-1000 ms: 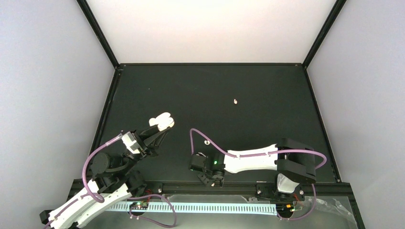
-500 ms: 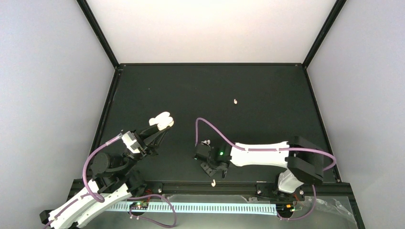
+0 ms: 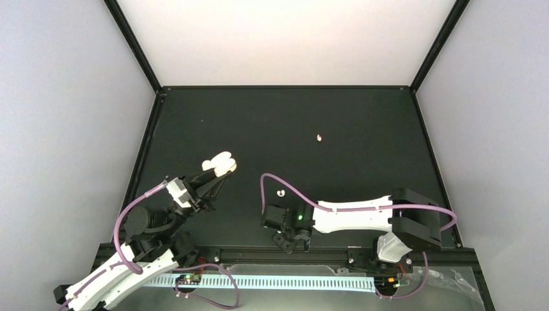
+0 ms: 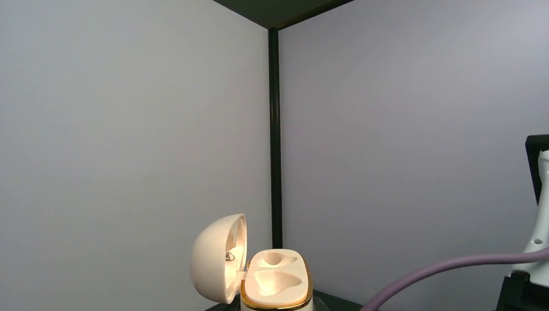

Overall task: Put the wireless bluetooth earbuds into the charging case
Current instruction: Pick up the earbud from the center of the board, then place the earbud at the center of the board.

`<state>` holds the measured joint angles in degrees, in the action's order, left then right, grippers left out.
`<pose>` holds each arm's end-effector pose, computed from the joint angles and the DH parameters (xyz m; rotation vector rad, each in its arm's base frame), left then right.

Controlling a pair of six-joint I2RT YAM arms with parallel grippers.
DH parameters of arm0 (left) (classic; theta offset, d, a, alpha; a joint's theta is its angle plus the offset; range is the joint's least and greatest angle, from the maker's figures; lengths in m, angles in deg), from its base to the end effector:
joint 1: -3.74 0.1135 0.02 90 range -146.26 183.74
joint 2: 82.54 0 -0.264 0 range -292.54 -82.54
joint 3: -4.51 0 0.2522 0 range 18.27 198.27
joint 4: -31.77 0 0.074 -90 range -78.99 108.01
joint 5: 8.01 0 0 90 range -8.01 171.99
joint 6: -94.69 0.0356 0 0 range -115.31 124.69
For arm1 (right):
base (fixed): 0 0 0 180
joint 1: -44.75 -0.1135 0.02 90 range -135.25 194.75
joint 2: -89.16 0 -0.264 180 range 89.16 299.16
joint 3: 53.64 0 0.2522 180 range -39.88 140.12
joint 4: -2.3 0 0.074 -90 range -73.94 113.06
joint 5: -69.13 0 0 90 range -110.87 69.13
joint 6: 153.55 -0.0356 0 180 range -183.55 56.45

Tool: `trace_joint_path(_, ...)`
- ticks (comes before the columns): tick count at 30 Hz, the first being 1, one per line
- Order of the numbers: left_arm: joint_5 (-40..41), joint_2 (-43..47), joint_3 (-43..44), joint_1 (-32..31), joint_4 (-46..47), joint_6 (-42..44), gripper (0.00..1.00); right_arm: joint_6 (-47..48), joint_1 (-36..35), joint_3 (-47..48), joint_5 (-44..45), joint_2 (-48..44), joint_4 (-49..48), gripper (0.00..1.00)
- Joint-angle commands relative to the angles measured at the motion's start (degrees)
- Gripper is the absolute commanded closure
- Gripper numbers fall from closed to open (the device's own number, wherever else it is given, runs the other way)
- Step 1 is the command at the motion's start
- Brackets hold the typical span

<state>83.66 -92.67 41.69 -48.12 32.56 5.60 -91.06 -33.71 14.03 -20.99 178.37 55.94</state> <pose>0.0512 -0.0636 0.3258 0.4722 1.0126 -0.7823 0.0557 0.2734 0.1789 -1.2785 2.6825 0.3105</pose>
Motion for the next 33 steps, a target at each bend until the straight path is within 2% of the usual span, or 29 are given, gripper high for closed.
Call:
trace_joint_path(1,0.53,-0.25,1.10,-0.37,-0.64,0.69,0.98,-0.89,-0.92,-0.15,-0.67,1.67,1.86,0.57)
trace_joint_path(11,0.29,-0.15,1.08,-0.35,-0.81,0.50,0.99,-1.91,-2.05,0.10,-1.89,6.32,0.94,0.58)
trace_joint_path(20,0.30,-0.33,1.02,-0.35,-0.81,0.50,0.98,-3.76,-1.32,0.97,2.61,7.29,0.02,0.75)
trace_joint_path(28,0.40,-0.58,1.02,-0.35,-0.76,0.48,0.98,-3.71,5.13,0.82,4.25,5.62,-3.35,0.81)
trace_joint_path(33,0.50,-0.76,0.98,-0.35,-0.75,0.54,0.98,-3.80,10.96,1.55,2.37,6.14,-7.30,0.84)
